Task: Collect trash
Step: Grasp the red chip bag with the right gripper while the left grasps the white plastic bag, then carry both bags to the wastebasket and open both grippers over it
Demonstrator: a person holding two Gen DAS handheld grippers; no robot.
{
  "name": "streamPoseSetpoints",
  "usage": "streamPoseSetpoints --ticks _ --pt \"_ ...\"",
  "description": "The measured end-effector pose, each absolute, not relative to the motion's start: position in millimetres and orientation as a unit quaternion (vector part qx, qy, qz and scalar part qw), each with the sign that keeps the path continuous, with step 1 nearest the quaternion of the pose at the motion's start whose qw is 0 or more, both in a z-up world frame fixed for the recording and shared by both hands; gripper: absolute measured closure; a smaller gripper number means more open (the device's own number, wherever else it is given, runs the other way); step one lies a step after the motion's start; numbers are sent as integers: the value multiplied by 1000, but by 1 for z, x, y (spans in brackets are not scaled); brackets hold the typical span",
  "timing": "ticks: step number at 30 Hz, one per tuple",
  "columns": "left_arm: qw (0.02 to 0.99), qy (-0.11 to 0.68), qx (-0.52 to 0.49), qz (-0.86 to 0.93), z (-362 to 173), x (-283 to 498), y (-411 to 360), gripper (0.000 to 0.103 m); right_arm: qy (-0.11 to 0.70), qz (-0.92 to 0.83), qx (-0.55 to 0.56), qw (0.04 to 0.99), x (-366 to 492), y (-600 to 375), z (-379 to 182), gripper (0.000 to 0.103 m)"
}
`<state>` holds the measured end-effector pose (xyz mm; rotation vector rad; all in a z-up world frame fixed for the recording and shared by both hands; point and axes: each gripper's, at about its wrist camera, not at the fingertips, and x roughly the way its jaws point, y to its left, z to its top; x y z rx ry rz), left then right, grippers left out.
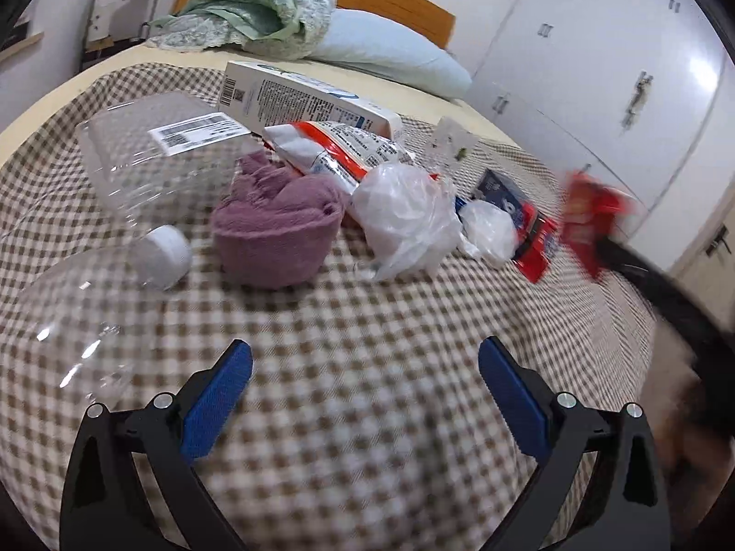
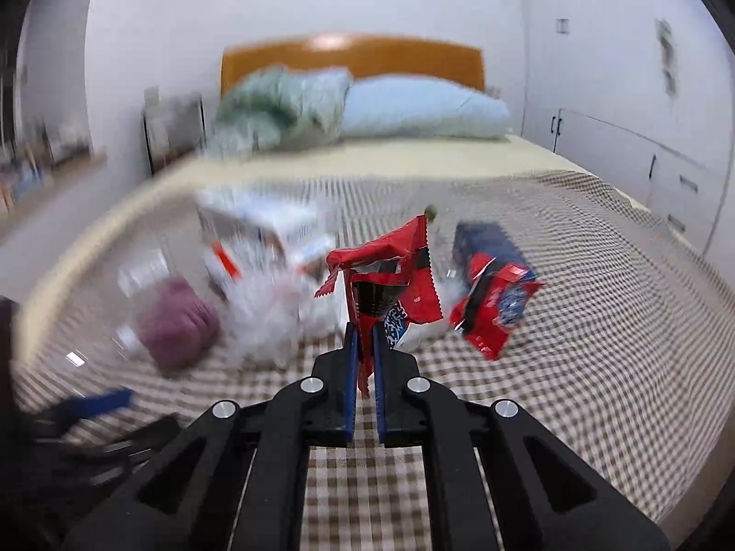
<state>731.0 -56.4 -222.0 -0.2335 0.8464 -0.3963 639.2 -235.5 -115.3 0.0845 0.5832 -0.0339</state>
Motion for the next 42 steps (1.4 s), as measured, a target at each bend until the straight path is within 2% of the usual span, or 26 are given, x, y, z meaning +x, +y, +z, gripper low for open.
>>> streamPoseSetpoints --ticks 4,8,10,13,14,15,16,18,21,27,33,42 --pt "902 368 -89 -206 -209 745 -97 9 270 -22 94 958 609 -254 -124 97" --pt "908 362 -48 -205 -203 765 -137 16 284 -20 95 954 619 -261 -138 97" --pt "908 377 -12 -181 -212 779 -151 24 286 -18 95 953 619 -264 -139 97" --pt "888 431 10 -163 -232 802 -157 38 289 -16 103 952 620 -273 -141 97" --pt "883 443 -4 -157 -235 808 -153 48 292 -15 110 950 621 -275 -142 97" --pt "883 444 -16 -153 -235 810 -149 54 296 -12 116 948 624 -278 -144 97" --pt "883 443 -22 -153 -235 812 -146 56 299 -9 120 946 624 -279 -146 97" --pt "882 442 -30 -159 -235 814 -141 75 304 -3 126 944 626 -279 -148 97" --pt "884 441 -15 -156 -232 811 -137 91 305 6 131 943 626 -280 -149 97" --pt "877 450 5 -165 -208 777 -135 95 306 21 154 939 621 -283 -148 97" --pt "895 402 -23 -192 -154 730 -119 96 282 47 180 941 613 -283 -134 97" --pt "911 356 -40 -205 -90 618 -104 97 222 79 157 959 541 -291 -46 97"
